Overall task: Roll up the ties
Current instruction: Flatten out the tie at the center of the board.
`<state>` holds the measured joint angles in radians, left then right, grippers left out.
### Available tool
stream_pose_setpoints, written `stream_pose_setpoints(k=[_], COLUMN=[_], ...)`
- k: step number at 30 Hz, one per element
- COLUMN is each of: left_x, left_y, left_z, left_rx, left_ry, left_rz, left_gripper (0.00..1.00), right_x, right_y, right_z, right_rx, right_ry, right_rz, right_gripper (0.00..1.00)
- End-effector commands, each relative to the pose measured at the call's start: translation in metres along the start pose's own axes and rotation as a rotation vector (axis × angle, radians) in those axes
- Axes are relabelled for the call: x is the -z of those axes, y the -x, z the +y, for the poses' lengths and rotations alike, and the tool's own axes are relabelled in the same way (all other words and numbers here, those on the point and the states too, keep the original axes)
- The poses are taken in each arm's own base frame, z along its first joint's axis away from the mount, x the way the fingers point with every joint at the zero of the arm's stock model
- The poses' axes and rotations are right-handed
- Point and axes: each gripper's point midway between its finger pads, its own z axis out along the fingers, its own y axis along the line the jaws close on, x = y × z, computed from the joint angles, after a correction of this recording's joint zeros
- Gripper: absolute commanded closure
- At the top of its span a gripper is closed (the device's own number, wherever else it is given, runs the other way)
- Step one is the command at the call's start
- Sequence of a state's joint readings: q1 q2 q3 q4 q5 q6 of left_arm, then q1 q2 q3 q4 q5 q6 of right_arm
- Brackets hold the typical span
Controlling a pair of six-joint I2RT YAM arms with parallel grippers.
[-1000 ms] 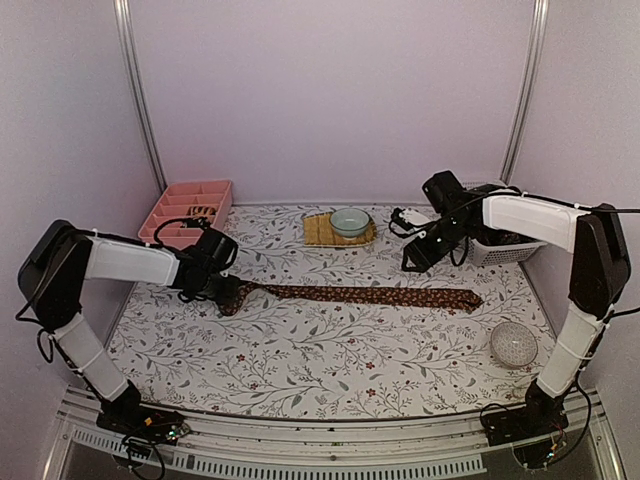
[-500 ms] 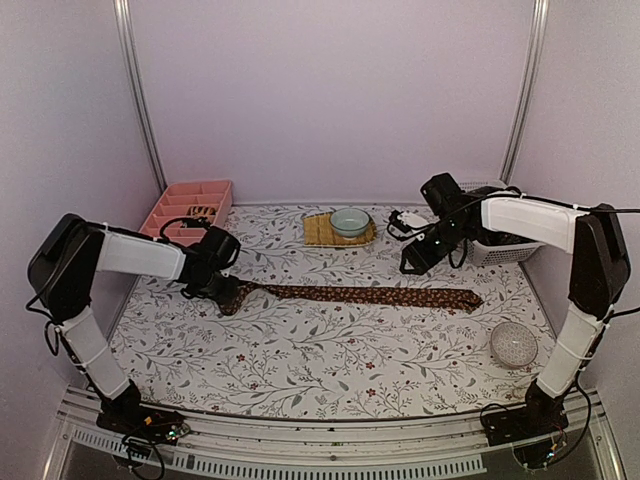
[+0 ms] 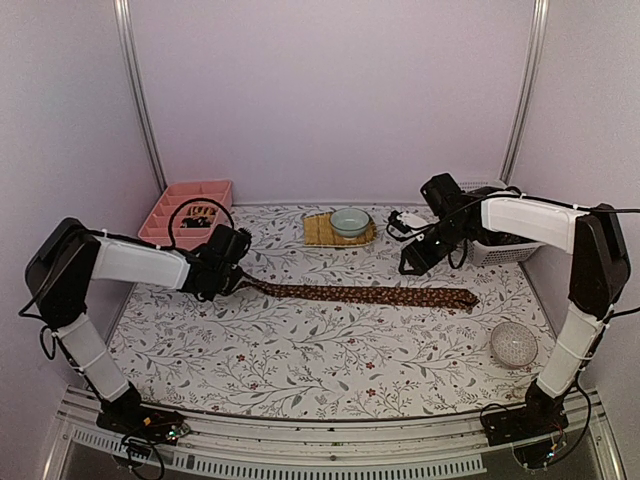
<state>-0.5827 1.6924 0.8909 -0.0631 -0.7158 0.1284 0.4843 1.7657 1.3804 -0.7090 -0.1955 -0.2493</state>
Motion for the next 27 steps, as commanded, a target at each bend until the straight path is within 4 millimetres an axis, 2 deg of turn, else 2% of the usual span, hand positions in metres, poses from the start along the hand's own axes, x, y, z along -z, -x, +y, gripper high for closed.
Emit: stream_pose_setpoints(k=[1,5,9,12,14,20,27], left_x=[0.018,0.028,0.033,0.036,0.039,0.051,0.056], left_y=[0.014,0.005,-0.016,-0.031,-0.037,-0.027,-0.01], left_z=[0.01,-0.005,-0.007,-0.005,-0.005,-0.001,0.013], left_rx=[-0.179,-0.255,-0.3,-0.295,-0.283,-0.174,0.118], left_ry=[0.156,0.138,0.148,0.133,0.115,0.056,0.002], left_rz=[-0.081,-0.069,0.028,0.09,0.112,0.098,0.07], left_gripper=[0.96,0.94,0.86,0.74,0.62,0.27,0.16], right_x=[-0.017,-0.025,-0.037,-0.046,-0.053,-0.073,-0.084], right_y=[-0.011,-0.018,-0.029,-0.037,-0.043,-0.065,-0.097], right_z=[0.005,-0.001,-0.014,-0.022,-0.028,-0.041,-0.054], right_rx=[-0.01,-0.021,-0.039,-0.047,-0.048,-0.058,-0.099], right_ry=[0.028,0.0,-0.065,-0.102,-0.128,-0.176,-0.187], right_rz=[0.041,0.071,0.122,0.159,0.182,0.255,0.318], right_gripper=[0.44,0.44,0.44,0.44,0.44,0.44,0.52])
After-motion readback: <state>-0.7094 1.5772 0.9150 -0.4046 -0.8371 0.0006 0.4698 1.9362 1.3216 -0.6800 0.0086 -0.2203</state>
